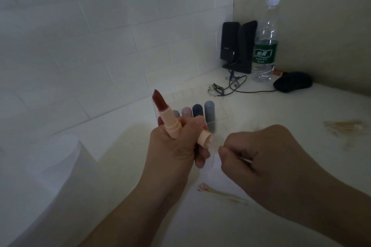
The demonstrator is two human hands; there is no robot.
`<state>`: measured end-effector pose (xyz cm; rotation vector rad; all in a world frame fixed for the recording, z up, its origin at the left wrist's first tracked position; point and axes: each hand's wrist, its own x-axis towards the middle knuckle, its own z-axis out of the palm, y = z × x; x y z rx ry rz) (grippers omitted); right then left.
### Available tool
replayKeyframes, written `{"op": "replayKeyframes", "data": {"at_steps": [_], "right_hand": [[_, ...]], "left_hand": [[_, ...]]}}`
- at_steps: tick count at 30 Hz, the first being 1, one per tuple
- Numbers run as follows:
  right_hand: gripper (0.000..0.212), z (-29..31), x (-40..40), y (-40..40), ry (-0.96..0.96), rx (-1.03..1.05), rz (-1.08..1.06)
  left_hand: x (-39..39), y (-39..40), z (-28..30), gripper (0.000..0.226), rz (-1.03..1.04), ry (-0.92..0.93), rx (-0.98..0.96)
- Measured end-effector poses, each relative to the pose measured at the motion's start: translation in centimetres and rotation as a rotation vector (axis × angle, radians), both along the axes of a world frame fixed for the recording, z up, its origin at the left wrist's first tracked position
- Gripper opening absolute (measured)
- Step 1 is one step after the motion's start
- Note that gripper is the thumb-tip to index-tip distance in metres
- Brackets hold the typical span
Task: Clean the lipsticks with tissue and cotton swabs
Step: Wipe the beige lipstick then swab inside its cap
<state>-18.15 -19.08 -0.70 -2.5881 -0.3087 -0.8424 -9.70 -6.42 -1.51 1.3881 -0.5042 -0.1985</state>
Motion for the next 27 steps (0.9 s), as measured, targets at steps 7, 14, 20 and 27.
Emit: {"op": "replayKeyframes", "data": {"at_steps": [7, 14, 20, 27], "right_hand": [[0.036, -0.2, -0.2, 0.8, 0.076, 0.042, -0.002], [0.034, 1.0, -0.4, 0.2, 0.146, 0.539, 0.114], [0.030, 1.0, -0.4, -1.0, 0.009, 0.368, 0.024], [0.033, 0.2, 0.1, -0.6, -0.030, 0.151, -0.014]], "left_hand": [[0.2, 0.1, -0.2, 0.030, -0.003, -0.009, -0.020], [0.3, -0.1, 0.0, 0.025, -0.044, 0.040, -0.115], [0.6, -0.1, -0.2, 0.030, -0.043, 0.098, -0.145], [0.5, -0.3, -0.3, 0.023, -0.032, 0.019, -0.127]]}}
